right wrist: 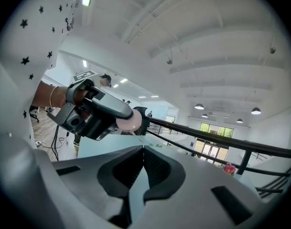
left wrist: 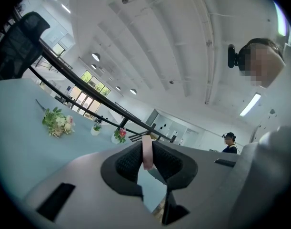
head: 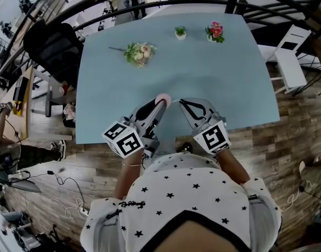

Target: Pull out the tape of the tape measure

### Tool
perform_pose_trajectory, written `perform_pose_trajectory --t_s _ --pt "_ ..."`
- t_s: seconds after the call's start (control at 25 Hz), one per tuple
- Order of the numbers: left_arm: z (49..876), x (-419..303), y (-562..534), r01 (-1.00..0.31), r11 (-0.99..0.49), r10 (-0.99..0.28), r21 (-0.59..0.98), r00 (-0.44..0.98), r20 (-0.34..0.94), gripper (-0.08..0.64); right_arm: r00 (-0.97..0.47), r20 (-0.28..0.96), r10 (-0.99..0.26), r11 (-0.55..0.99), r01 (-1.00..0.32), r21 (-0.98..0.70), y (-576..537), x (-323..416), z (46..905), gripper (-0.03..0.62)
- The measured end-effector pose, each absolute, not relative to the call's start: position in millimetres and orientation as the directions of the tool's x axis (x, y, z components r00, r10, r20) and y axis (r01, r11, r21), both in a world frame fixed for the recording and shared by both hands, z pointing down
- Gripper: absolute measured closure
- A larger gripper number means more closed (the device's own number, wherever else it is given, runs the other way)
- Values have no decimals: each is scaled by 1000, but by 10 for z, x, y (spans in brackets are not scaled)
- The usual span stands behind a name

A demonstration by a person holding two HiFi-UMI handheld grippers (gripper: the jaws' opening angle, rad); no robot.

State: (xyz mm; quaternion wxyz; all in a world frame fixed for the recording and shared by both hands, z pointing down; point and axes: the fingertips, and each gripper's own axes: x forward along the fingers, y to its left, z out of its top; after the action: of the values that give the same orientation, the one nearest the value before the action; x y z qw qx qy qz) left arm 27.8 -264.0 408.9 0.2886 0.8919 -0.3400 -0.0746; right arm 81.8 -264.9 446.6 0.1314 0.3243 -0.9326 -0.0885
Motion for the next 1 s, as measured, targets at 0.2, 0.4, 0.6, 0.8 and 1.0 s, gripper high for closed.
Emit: perform_pose_trajectory --t_s 0.2,0.4,0.6,0.8,1.0 --pt "4087 210 -2634 -575 -598 -661 559 748 62 472 -697 192 -691 722 -650 240 -2769 1006 4484 594" --pt "4077 114 -2641 -584 -586 -681 563 730 48 472 -636 191 -747 664 -713 223 -2887 1244 4480 593" --pt "4054 39 -2653 -595 -578 -694 559 718 47 472 -584 188 -790 613 -756 229 -2984 1434 4451 592" --pt "4039 -29 -2654 -607 -573 -706 550 707 44 472 -534 186 -825 565 -791 234 -3050 1620 4439 592" --pt "4023 -70 -2657 -617 -568 -715 545 698 45 472 -484 183 -856 516 -825 230 -3115 1827 4402 592"
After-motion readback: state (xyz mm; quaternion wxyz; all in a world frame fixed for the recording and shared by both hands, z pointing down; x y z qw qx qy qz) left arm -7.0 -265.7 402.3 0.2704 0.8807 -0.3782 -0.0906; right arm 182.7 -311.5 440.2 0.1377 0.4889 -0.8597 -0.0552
